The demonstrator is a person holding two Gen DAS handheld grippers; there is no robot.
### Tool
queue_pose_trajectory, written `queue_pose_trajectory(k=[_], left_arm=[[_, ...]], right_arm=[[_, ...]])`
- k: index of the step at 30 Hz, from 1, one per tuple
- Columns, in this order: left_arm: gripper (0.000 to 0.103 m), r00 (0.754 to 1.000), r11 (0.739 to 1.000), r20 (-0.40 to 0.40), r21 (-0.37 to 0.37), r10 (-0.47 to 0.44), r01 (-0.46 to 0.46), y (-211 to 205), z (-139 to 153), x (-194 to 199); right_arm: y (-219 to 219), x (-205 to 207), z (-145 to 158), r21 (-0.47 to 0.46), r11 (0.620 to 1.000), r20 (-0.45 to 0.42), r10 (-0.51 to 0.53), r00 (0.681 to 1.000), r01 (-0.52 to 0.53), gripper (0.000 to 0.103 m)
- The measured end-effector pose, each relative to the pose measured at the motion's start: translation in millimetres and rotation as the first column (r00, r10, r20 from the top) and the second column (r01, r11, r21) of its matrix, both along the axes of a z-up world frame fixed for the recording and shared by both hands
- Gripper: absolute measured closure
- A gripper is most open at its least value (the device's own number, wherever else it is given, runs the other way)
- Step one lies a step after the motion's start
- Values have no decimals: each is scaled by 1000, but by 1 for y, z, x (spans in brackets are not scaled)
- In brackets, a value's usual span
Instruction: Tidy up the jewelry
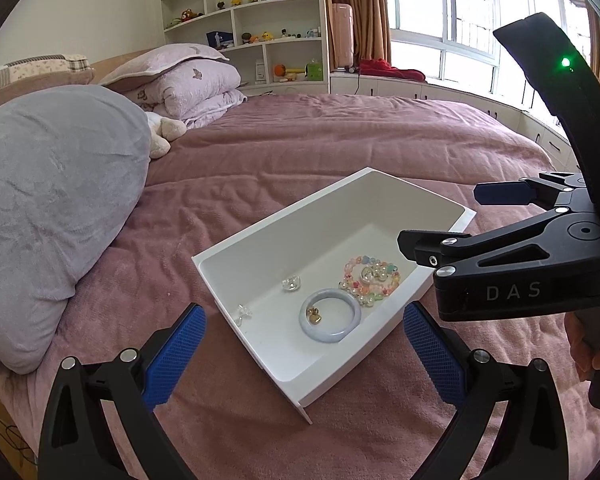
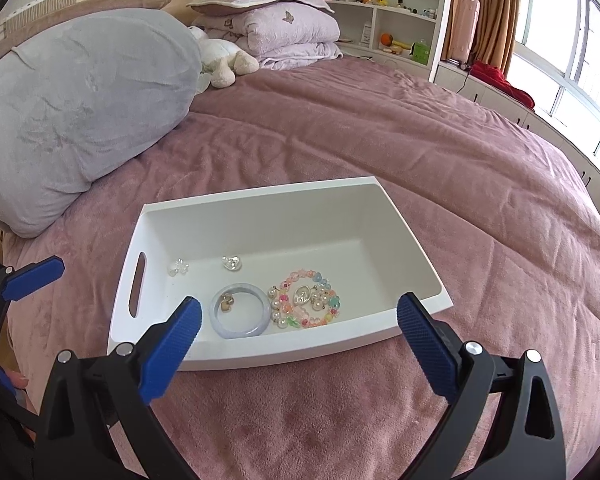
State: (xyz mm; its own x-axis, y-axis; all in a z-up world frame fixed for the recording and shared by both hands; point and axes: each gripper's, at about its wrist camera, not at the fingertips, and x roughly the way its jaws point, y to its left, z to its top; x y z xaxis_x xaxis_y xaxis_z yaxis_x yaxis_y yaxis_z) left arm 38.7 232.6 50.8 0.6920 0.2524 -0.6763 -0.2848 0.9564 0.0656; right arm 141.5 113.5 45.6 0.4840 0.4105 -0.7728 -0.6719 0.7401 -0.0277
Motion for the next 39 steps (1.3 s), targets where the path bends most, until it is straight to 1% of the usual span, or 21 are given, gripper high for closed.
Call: queue_pose_trajectory(k=[10, 25, 39], left_arm=[[3, 1000, 1000, -7, 3, -8, 8, -2, -1, 3], [3, 1000, 1000, 4, 0, -8, 8, -2, -2, 4], [3, 1000, 1000, 22, 3, -8, 8, -2, 2, 1]], right_arm=[[-3, -1, 0, 9, 1000, -1, -7, 1000, 7, 6], [-2, -1, 0, 14, 1000, 7, -13, 1000, 13, 6], [-2, -6, 4, 40, 999, 26, -19, 999, 18, 6]])
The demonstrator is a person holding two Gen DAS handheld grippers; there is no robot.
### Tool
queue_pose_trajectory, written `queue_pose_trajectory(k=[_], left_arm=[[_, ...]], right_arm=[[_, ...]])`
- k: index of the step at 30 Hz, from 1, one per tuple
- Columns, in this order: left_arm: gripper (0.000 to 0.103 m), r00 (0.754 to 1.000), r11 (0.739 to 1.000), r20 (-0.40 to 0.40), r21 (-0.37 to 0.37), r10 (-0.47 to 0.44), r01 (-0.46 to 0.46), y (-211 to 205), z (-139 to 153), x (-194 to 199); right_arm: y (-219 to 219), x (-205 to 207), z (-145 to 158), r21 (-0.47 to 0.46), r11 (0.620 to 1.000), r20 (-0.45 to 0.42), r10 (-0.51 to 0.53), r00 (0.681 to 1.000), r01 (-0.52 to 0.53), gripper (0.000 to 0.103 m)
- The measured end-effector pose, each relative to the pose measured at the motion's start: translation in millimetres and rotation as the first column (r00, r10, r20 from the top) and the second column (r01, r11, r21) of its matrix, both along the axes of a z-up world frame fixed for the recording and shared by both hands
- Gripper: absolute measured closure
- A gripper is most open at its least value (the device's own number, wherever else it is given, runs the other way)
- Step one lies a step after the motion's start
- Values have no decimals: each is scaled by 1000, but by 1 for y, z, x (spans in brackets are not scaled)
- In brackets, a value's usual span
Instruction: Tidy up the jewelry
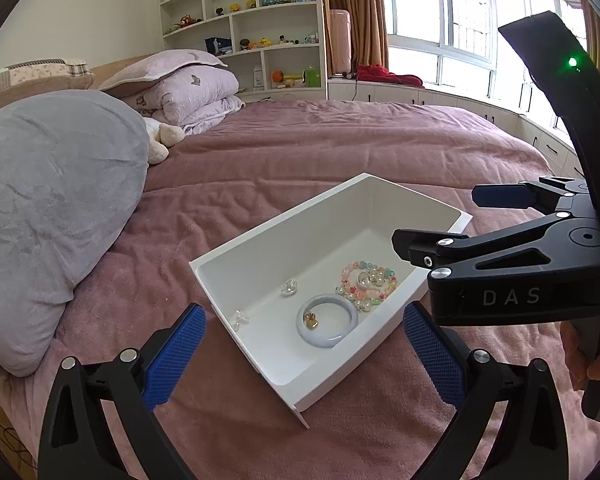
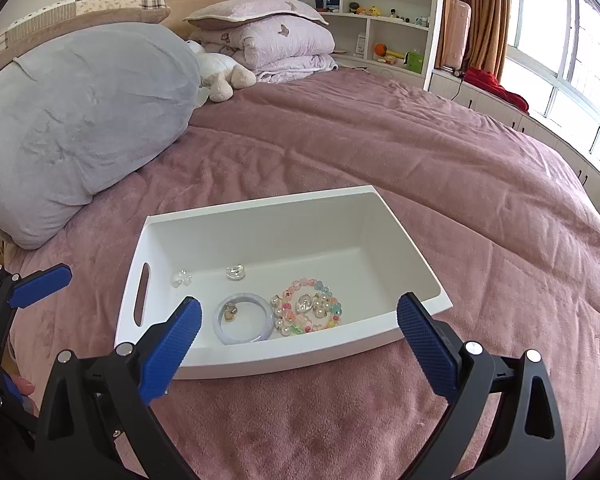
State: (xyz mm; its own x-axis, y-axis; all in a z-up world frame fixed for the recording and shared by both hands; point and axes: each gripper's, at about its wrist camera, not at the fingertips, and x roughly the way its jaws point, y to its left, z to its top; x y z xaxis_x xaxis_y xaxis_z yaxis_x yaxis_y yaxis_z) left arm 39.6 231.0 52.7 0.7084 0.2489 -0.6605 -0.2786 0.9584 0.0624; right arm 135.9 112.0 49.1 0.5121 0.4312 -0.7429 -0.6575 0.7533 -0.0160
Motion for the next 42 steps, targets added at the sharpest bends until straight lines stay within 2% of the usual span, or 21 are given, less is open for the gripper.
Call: queue_pose_trajectory(k=[22, 30, 42], left_arm=[[3, 1000, 1000, 31, 8, 5, -5, -4, 3, -6], [3, 999, 1000, 50, -22, -13, 14, -3, 4, -8], [3, 999, 1000, 48, -13, -10, 11, -1, 4, -8]], right_arm=[[4, -7, -2, -7, 1000, 3, 10, 1000, -10, 6], [6, -9, -2, -10, 1000, 3, 12, 1000, -12, 6], [7, -10, -2, -9, 1000, 3, 10, 1000, -10, 6]])
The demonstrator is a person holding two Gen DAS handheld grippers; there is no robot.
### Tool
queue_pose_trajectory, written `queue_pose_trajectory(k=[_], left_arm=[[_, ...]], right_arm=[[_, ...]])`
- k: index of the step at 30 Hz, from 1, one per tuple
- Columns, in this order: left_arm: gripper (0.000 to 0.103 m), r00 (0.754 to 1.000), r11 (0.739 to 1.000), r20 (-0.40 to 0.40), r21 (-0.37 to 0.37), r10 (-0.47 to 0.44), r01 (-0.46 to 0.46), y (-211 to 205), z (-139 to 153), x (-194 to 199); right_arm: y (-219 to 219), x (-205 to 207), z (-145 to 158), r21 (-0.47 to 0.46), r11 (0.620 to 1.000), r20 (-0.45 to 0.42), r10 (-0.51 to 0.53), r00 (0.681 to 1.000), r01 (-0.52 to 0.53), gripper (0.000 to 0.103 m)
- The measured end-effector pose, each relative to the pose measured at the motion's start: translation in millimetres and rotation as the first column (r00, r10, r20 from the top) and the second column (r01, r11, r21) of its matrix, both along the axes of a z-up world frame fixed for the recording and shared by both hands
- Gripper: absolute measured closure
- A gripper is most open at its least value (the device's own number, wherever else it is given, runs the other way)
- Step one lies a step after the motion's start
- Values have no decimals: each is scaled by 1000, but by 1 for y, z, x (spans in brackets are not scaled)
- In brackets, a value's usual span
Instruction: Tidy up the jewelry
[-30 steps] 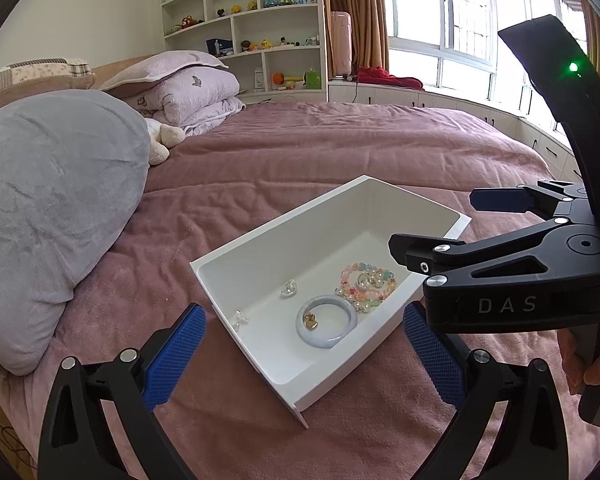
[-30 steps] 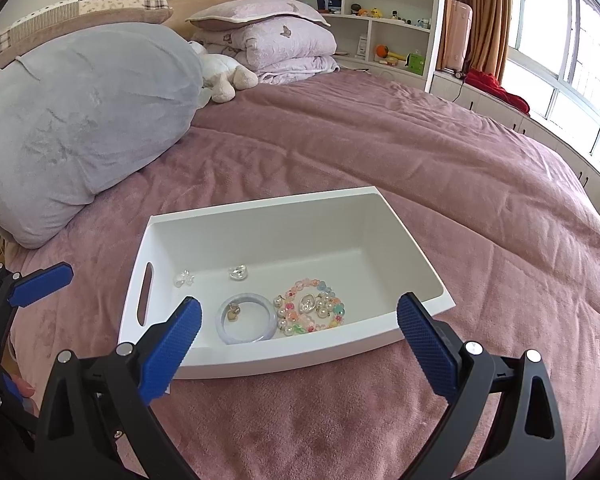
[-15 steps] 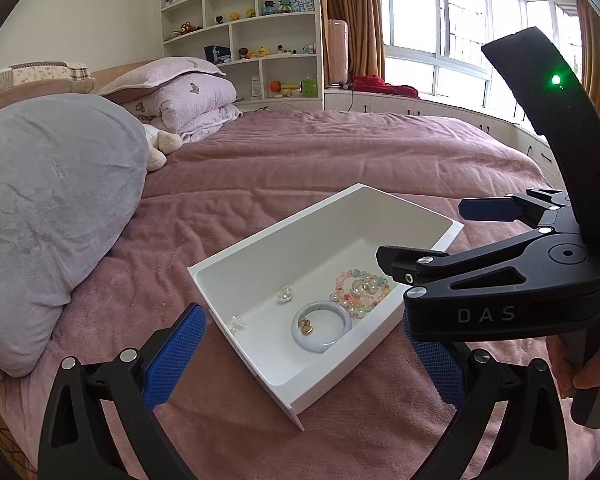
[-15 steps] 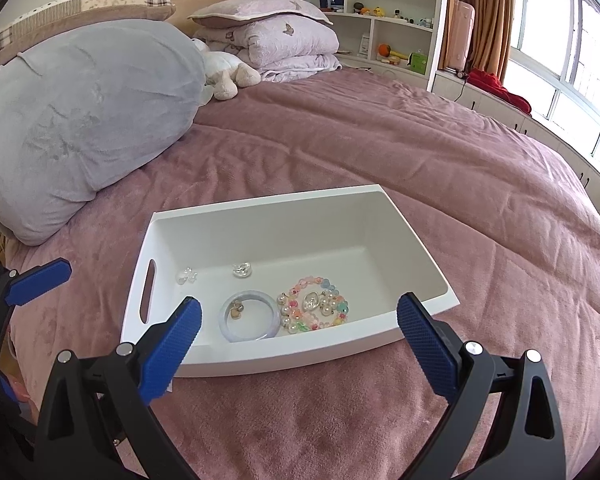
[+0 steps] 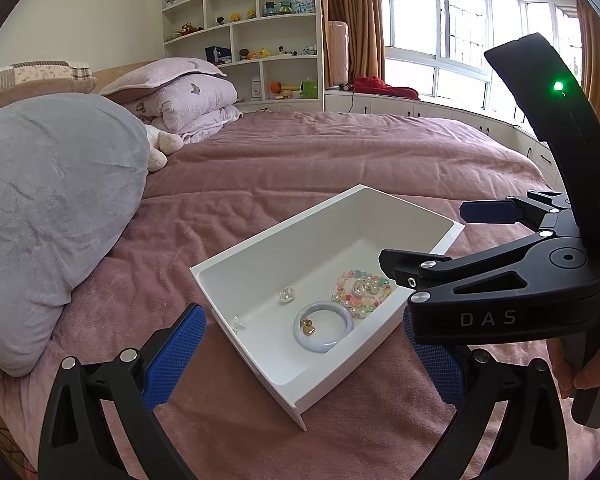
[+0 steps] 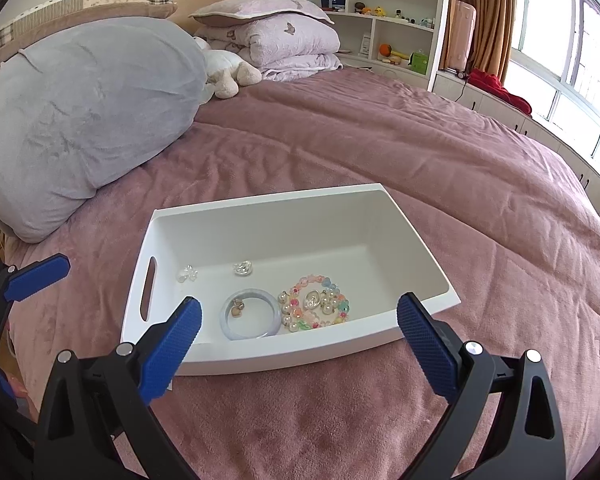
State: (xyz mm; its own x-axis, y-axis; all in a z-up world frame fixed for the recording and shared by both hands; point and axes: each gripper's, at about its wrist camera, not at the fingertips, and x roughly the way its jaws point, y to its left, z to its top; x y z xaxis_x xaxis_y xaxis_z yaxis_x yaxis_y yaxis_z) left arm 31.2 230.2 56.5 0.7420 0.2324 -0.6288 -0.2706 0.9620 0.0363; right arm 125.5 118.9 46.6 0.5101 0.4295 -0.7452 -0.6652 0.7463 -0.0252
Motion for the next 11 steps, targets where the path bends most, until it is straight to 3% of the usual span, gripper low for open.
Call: queue_pose_trajectory(k=[11], left_arm=[[3, 1000, 1000, -5, 9, 8, -8, 2, 1, -2]], right_arm=[[3, -3, -1, -3, 1000, 4, 1, 1000, -1, 6]])
